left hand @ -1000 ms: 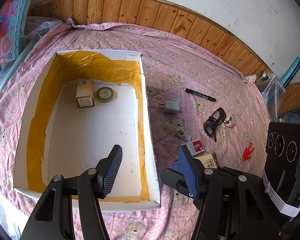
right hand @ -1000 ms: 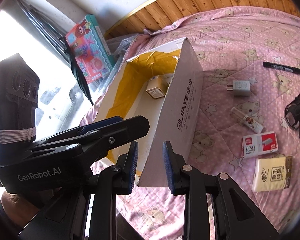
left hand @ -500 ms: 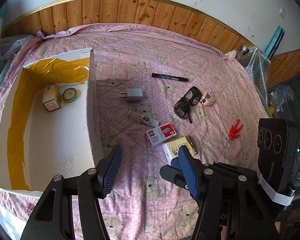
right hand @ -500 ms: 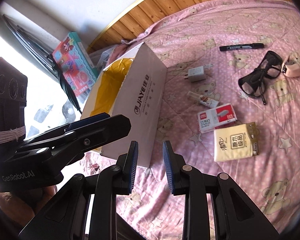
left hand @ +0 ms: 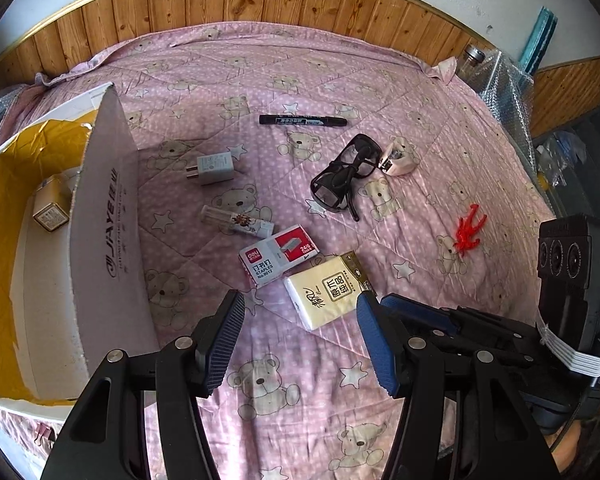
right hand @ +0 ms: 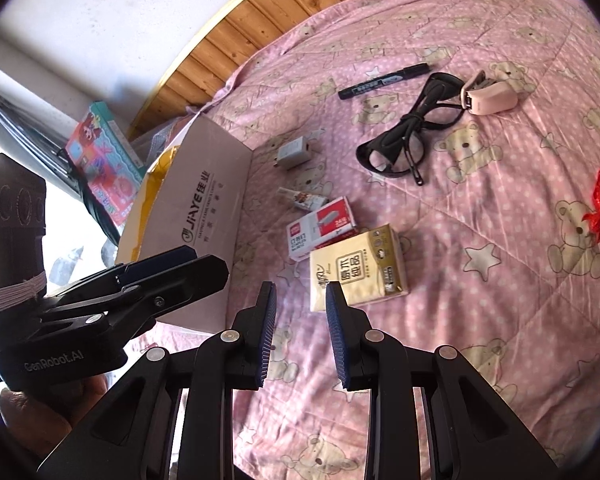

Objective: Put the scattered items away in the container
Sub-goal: 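Move the left tool to the Deli staples box while the right tool approaches the beige tissue pack, then close the left tool on the staples box while the right tool grips the tissue pack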

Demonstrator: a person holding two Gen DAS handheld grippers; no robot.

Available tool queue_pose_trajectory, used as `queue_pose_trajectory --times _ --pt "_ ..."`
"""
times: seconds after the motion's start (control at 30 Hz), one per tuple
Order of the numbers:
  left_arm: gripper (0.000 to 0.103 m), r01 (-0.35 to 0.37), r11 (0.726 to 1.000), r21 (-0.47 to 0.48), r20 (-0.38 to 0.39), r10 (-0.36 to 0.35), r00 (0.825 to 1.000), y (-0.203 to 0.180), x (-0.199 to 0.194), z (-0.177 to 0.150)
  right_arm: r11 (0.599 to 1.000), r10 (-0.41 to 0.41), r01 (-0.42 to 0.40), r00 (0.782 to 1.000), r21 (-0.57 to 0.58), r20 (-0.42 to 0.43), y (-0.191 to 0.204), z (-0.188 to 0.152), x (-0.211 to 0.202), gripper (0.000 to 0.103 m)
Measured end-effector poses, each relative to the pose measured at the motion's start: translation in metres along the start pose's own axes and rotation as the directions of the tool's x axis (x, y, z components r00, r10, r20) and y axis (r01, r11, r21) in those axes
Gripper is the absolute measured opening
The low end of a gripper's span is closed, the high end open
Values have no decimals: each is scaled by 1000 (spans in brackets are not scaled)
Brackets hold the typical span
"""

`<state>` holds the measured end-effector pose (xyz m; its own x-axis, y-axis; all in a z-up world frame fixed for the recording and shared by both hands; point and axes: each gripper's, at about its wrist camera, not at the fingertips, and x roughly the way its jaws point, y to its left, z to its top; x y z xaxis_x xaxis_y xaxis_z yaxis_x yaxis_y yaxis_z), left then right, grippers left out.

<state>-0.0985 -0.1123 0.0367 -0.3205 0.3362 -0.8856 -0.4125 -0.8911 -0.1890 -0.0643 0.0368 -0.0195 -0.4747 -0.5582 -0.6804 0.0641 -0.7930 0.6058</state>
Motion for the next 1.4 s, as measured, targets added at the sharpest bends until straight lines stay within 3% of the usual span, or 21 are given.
queue_pose_trajectory --times 0.2,0.43,0.47,0.53,0.57,0.67,0.7,0.73,0.8,0.83,0.93,0.97,1.0,1.1,1.17,1.23,1.3,1.33,1.4 --pt "60 -27 1000 14 -39 27 999 2 34 6 997 -82 82 997 2 6 -19 4 5 37" --pt "60 -51 999 0 -83 51 995 15 75 20 989 -144 142 988 -33 -48 -30 1 34 38" --pt "60 -48 999 -6 -91 48 995 17 81 20 988 -150 147 987 -56 -60 -29 0 39 37" --pt "60 -52 999 -13 -103 51 993 20 91 20 980 -171 162 982 -111 -78 -25 -1 47 24" --pt "60 -54 998 -16 -112 51 992 21 96 19 978 -175 164 981 -126 -79 -25 0 49 23" --pt "65 -13 999 -52 -117 7 993 21 103 15 971 -203 196 978 -139 -42 -29 11 49 20" --pt "62 -1 999 -49 -126 -5 992 19 104 15 965 -226 221 974 -143 -24 -30 16 48 18" --pt "62 36 997 -70 -134 -45 990 18 103 15 959 -248 245 969 -141 -4 -33 21 46 18" --pt "62 173 981 -90 -186 -187 965 12 106 13 942 -316 318 948 -109 37 -42 31 41 18" --pt "62 162 984 -70 -184 -172 968 7 102 12 937 -334 337 942 -92 44 -48 35 39 18" --pt "62 57 998 -32 -97 -60 994 10 87 17 964 -265 266 964 -13 34 -59 39 21 20" --pt "62 23 999 -48 -66 -26 997 18 85 21 973 -231 231 972 -4 34 -57 36 15 23" --pt "62 0 998 -68 -43 -3 999 26 83 24 980 -201 201 979 -1 21 -53 33 13 33" --pt "62 -14 996 -84 -41 10 999 43 92 32 993 -122 121 991 -11 -60 -38 19 25 36" --pt "62 14 996 -90 -55 -19 998 46 102 31 991 -117 111 988 -71 -97 -22 10 42 36" --pt "62 60 993 -105 -85 -69 994 46 112 28 979 -173 158 979 -132 -110 -16 6 58 31" --pt "62 130 986 -102 -127 -143 982 37 118 22 968 -221 214 974 -135 -43 -24 12 52 33" --pt "62 158 984 -80 -139 -168 976 31 116 18 953 -277 274 961 -130 -6 -29 16 44 33" --pt "62 120 992 -23 -118 -122 985 23 107 14 918 -378 380 925 -117 43 -39 25 30 35"
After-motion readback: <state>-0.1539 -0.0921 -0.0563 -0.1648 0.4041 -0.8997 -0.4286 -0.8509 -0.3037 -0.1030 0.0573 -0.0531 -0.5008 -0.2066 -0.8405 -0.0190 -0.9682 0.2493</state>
